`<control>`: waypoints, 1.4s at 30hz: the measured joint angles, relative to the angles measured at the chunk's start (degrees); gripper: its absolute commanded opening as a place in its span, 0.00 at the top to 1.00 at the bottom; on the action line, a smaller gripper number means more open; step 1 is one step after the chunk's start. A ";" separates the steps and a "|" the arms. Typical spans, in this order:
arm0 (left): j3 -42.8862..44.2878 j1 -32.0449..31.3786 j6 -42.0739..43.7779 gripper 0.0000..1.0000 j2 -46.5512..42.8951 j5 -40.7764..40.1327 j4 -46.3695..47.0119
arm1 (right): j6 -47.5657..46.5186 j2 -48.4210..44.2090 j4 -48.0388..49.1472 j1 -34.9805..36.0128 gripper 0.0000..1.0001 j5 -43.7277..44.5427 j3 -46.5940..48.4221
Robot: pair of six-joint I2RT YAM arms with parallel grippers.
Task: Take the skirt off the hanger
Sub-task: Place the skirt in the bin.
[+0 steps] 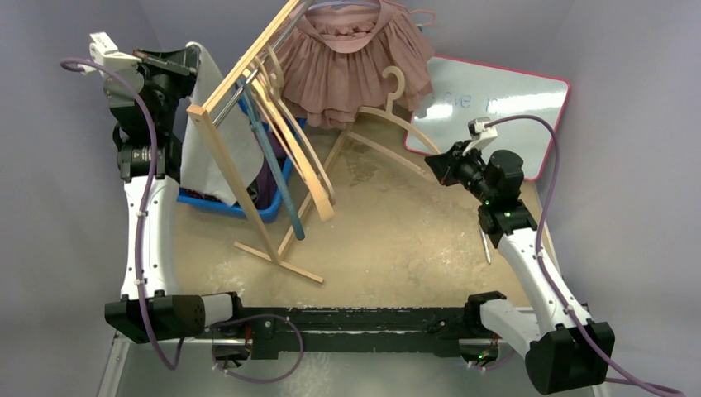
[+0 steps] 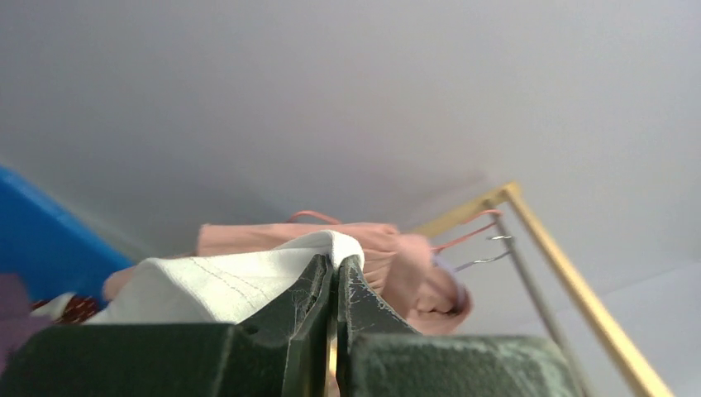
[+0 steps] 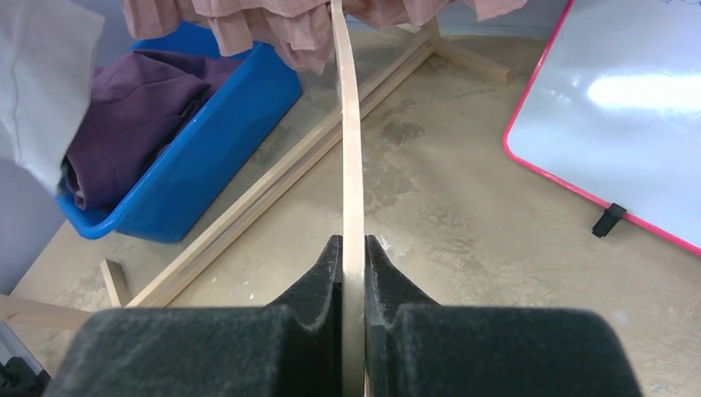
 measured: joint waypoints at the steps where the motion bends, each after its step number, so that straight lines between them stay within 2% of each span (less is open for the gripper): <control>1: 0.96 0.00 -1.05 1.00 0.68 0.59 1.36 | 0.00 0.00 -0.07 0.00 1.00 -0.02 0.00; 7: 3.23 -0.02 -5.92 1.00 3.67 4.13 8.94 | 0.00 -0.04 -0.26 0.00 1.00 -0.07 0.00; 11: 1.42 -0.02 -5.84 1.00 3.91 4.85 10.05 | 0.02 -0.13 -0.26 0.00 1.00 -0.55 0.00; 18: -13.46 0.00 -2.67 1.00 -0.02 4.72 9.53 | -0.66 -1.99 -0.74 0.00 1.00 -3.61 0.00; 32: -33.22 0.28 14.99 1.00 4.46 2.43 -4.59 | -4.42 -9.09 -3.13 0.00 1.00 -12.37 -1.31; 36: -34.97 0.31 16.92 0.74 4.13 2.32 -5.11 | -4.39 -9.81 -3.65 0.02 1.00 -15.04 -3.21; 37: -35.01 0.31 17.31 0.64 4.09 2.40 -5.14 | -4.37 -9.84 -3.87 0.00 1.00 -15.50 -3.78; 38: -35.04 0.31 17.68 0.48 4.00 2.71 -5.09 | -4.33 -9.99 -4.39 0.00 1.00 -16.06 -4.48; 39: -35.04 0.31 18.10 0.41 3.85 3.08 -5.05 | -4.31 -10.19 -5.38 0.00 1.00 -16.35 -5.11; 42: -35.06 0.31 18.64 0.32 2.82 3.96 -5.09 | -4.17 -11.26 -7.82 0.00 1.00 -16.52 -5.68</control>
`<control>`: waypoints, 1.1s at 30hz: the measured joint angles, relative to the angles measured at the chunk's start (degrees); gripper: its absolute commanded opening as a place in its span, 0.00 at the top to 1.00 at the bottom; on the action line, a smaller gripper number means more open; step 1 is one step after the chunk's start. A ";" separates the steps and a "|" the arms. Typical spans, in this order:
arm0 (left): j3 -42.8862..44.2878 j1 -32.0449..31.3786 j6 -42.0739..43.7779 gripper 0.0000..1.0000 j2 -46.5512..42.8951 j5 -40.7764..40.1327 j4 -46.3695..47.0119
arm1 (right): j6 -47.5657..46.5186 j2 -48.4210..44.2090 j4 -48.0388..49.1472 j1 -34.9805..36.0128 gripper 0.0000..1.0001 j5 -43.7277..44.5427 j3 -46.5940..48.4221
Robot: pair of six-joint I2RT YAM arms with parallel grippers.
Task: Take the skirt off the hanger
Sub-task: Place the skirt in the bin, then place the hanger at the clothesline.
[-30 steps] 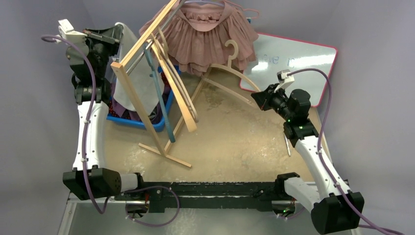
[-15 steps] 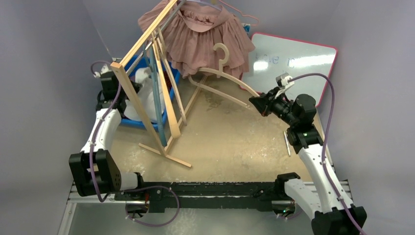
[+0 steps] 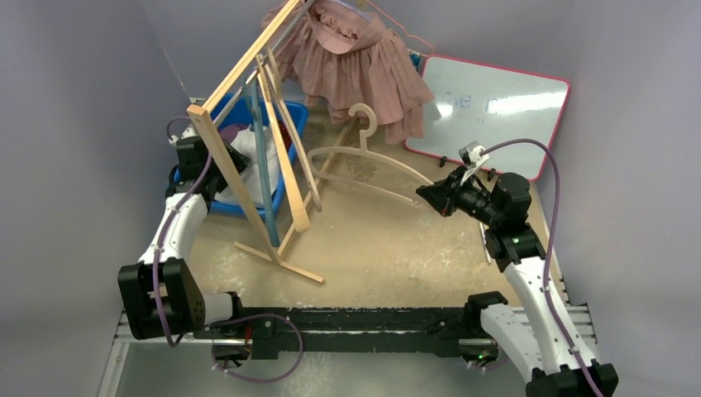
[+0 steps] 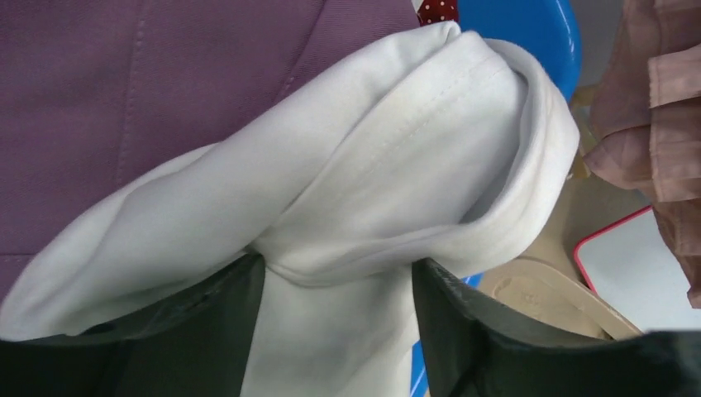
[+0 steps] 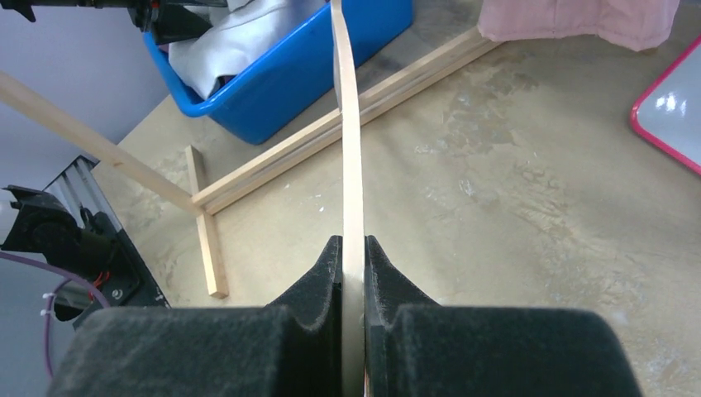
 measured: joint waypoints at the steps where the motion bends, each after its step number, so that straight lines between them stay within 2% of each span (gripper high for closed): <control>1: 0.00 0.00 0.20 0.31 -0.52 -0.11 -0.17 | 0.00 -0.44 -0.37 0.00 1.00 0.00 0.00; 11: 2.47 -0.39 5.03 0.29 -10.95 -6.54 -8.17 | 0.50 -6.12 -2.54 0.02 1.00 0.22 3.02; 18: 1.97 -0.46 6.32 0.29 -18.91 -6.45 -12.33 | 4.13 -5.70 2.36 0.00 1.00 0.17 4.61; 25: -3.17 -0.57 7.17 0.29 -27.10 -5.25 -15.82 | 15.63 3.28 14.05 0.02 1.00 0.66 10.25; 29: -3.80 -0.72 7.80 0.36 -27.91 -3.43 -15.89 | 23.93 11.72 23.04 0.02 1.00 -0.02 15.65; 33: -5.33 -0.72 9.44 0.30 -28.57 -0.87 -14.27 | 32.74 17.90 30.69 0.02 1.00 -0.48 19.32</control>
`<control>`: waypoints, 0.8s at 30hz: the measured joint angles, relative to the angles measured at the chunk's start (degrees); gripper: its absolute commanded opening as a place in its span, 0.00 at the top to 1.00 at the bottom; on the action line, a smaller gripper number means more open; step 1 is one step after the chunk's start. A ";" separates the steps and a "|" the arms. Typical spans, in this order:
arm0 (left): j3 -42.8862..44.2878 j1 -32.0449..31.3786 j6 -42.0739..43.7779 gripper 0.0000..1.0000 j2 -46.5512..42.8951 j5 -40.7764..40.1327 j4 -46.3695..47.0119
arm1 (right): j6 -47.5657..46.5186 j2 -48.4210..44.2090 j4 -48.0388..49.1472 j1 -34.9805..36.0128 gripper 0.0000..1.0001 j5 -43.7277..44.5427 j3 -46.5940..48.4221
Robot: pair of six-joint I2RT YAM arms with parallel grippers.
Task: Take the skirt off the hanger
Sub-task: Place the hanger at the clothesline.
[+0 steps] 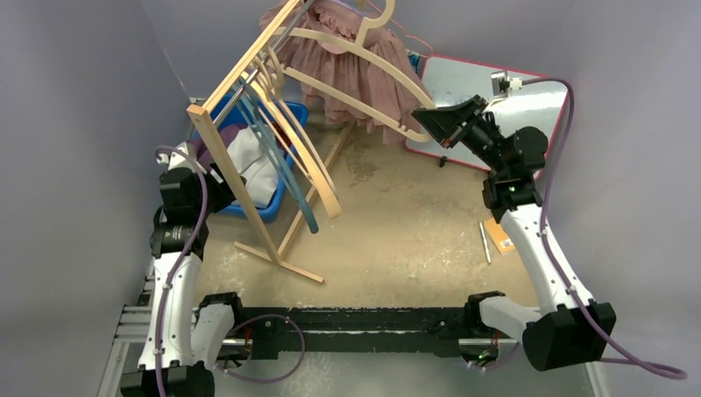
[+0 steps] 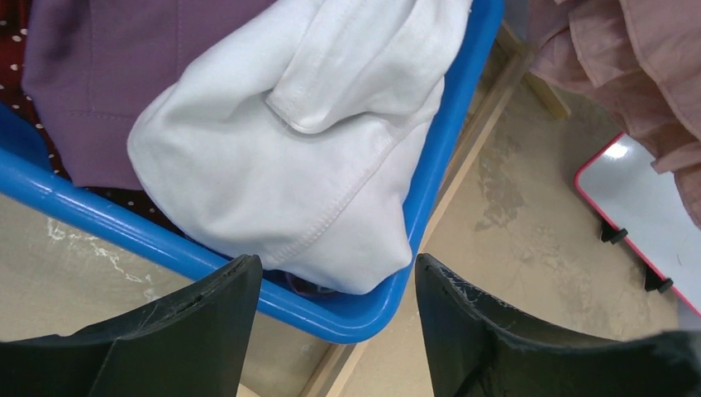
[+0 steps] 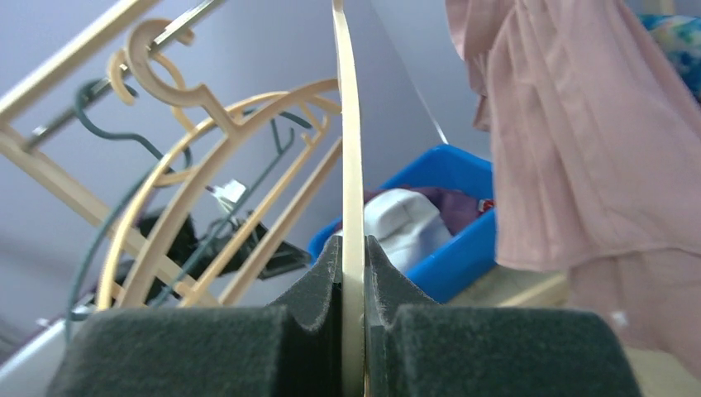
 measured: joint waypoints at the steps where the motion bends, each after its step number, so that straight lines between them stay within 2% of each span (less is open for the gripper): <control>1: -0.52 0.00 0.39 0.28 -0.28 0.63 0.37 | 1.81 0.85 1.33 0.00 1.00 -0.33 0.39; 5: -2.47 0.00 1.36 0.21 -1.92 3.34 2.40 | 10.25 3.96 7.98 0.04 1.00 -1.62 0.61; 11: -3.10 0.00 2.12 0.20 -4.35 4.81 4.52 | 17.46 7.45 12.26 0.68 1.00 -2.58 2.12; 24: -3.56 0.00 2.16 0.19 -6.03 4.76 5.55 | 23.32 12.87 15.41 7.04 1.00 -0.70 5.09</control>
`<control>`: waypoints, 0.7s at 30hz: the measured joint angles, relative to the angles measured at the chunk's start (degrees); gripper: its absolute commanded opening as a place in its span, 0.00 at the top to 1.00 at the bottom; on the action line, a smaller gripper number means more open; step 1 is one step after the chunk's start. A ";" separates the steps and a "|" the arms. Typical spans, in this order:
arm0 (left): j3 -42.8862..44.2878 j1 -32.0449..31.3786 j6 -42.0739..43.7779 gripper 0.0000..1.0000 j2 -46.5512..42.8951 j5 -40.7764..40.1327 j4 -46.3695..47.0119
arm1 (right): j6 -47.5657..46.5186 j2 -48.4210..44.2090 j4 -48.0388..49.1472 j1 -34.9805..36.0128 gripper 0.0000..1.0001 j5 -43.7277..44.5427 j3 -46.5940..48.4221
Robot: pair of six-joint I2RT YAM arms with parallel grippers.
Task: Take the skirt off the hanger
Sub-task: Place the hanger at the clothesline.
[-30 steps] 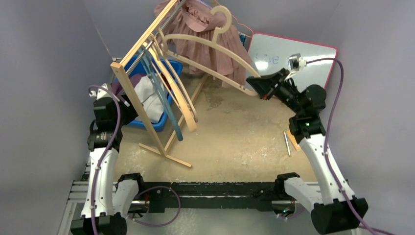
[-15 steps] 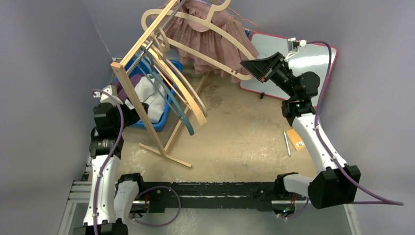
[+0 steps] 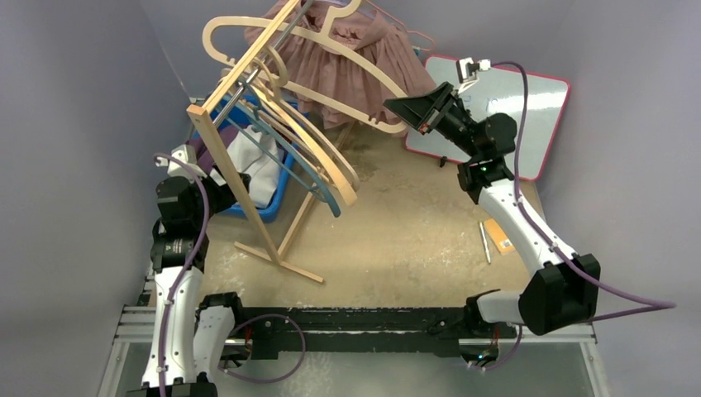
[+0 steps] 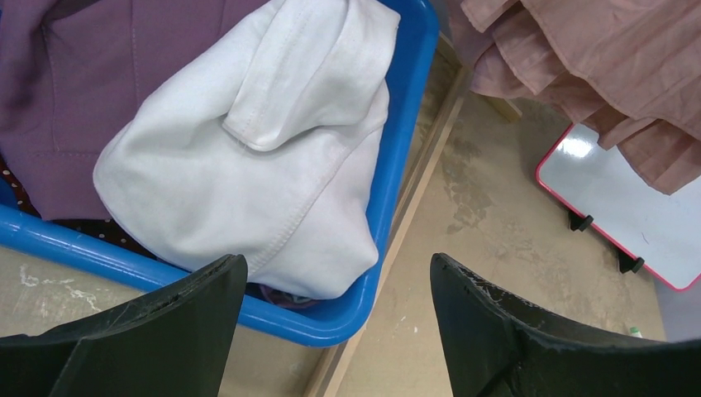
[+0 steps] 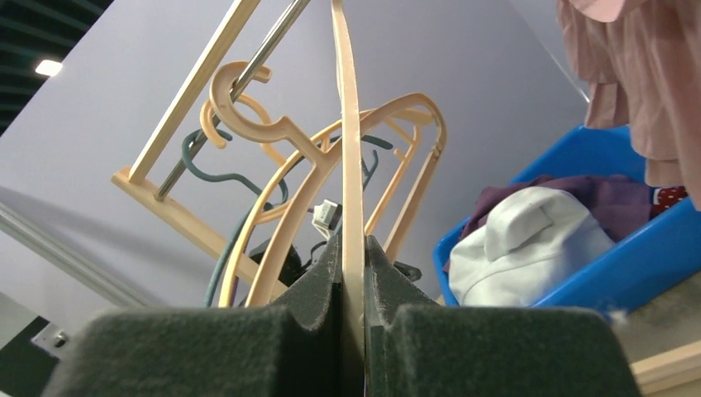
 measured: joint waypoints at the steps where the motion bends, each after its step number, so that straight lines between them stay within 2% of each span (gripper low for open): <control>1: -0.13 0.00 0.02 0.19 0.00 0.00 0.02 | 0.24 0.48 0.17 0.46 1.00 0.15 0.39; 15: -0.35 0.00 0.00 0.19 -0.76 -0.31 -0.02 | 3.74 1.97 1.16 5.22 1.00 5.70 0.57; 21: -0.35 0.00 0.02 0.19 -0.83 -0.50 0.00 | 4.42 1.90 2.47 6.25 1.00 7.82 -2.82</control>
